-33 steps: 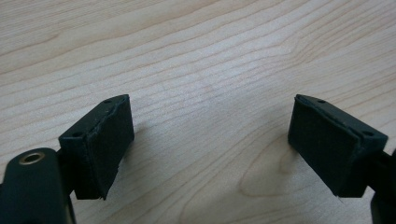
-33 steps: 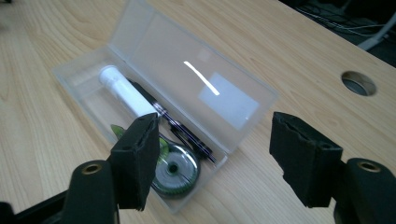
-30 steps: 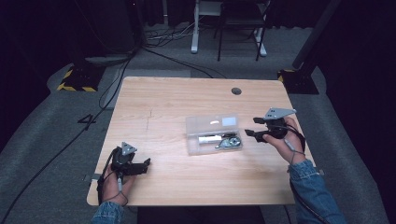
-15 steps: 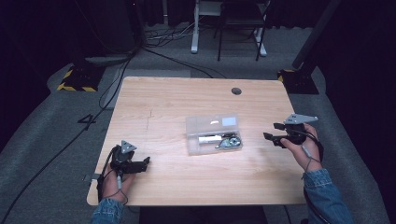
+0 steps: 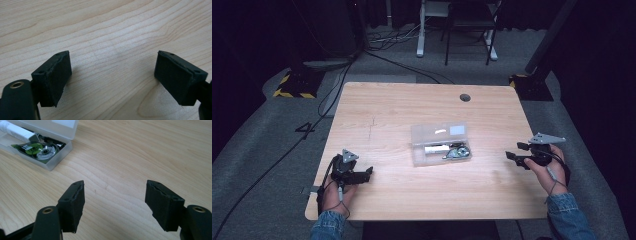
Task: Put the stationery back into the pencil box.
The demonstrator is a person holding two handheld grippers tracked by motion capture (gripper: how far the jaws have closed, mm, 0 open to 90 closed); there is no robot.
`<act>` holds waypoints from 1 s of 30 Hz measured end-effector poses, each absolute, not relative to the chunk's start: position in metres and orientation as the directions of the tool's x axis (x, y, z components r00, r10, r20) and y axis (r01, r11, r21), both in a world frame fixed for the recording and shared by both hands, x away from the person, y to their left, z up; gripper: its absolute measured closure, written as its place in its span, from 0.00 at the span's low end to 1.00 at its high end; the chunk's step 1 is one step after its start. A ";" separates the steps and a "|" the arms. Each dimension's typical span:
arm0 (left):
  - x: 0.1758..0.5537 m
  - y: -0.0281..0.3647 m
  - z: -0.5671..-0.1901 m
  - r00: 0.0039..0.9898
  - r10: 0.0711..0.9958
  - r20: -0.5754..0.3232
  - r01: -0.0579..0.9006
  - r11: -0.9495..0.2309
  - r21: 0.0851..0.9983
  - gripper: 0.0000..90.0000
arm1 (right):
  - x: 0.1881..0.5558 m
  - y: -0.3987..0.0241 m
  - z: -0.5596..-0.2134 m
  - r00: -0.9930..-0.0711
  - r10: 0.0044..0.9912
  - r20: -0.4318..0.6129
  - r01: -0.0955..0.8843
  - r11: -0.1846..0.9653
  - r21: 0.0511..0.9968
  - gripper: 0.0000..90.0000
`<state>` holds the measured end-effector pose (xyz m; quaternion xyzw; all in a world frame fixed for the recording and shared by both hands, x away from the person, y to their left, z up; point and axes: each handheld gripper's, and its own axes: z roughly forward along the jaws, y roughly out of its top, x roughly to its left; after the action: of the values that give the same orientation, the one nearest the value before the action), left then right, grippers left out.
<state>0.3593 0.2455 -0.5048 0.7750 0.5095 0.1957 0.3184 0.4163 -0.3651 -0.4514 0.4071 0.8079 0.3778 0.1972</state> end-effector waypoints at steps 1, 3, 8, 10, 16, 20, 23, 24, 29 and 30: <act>0.359 0.246 -0.505 0.405 0.914 -0.021 0.664 -0.278 0.694 0.16 | 0.415 -0.368 -0.454 -0.588 0.809 -0.006 0.513 0.378 0.771 0.37; 0.359 0.245 -0.505 0.404 0.915 -0.021 0.665 -0.278 0.693 0.16 | 0.414 -0.371 -0.458 -0.582 0.813 0.003 0.520 0.370 0.770 0.37; 0.359 0.246 -0.505 0.404 0.914 -0.023 0.666 -0.277 0.692 0.16 | 0.413 -0.380 -0.470 -0.555 0.831 0.021 0.548 0.347 0.761 0.36; 0.360 0.245 -0.505 0.403 0.915 -0.024 0.667 -0.276 0.692 0.16 | 0.415 -0.382 -0.476 -0.552 0.833 0.027 0.559 0.346 0.754 0.35; 0.359 0.245 -0.505 0.403 0.915 -0.025 0.668 -0.276 0.692 0.16 | 0.418 -0.379 -0.489 -0.558 0.830 0.027 0.578 0.365 0.730 0.33; 0.360 0.245 -0.505 0.403 0.915 -0.025 0.667 -0.276 0.692 0.16 | 0.419 -0.375 -0.495 -0.571 0.820 0.029 0.588 0.385 0.712 0.29; 0.359 0.245 -0.505 0.403 0.915 -0.024 0.667 -0.276 0.692 0.16 | 0.420 -0.372 -0.499 -0.573 0.819 0.021 0.584 0.391 0.712 0.19; 0.360 0.245 -0.505 0.403 0.915 -0.024 0.667 -0.276 0.692 0.16 | 0.420 -0.371 -0.500 -0.571 0.821 0.018 0.583 0.390 0.713 0.16; 0.360 0.245 -0.505 0.403 0.915 -0.024 0.667 -0.275 0.692 0.16 | 0.423 -0.364 -0.505 -0.589 0.808 -0.006 0.563 0.416 0.714 0.00; 0.360 0.245 -0.505 0.403 0.915 -0.024 0.667 -0.275 0.692 0.16 | 0.423 -0.363 -0.505 -0.591 0.806 -0.006 0.566 0.420 0.709 0.00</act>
<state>0.3595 0.2454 -0.5048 0.7746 0.5107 0.1942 0.3186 0.4230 -0.3630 -0.5051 0.4164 0.8241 0.3415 0.1759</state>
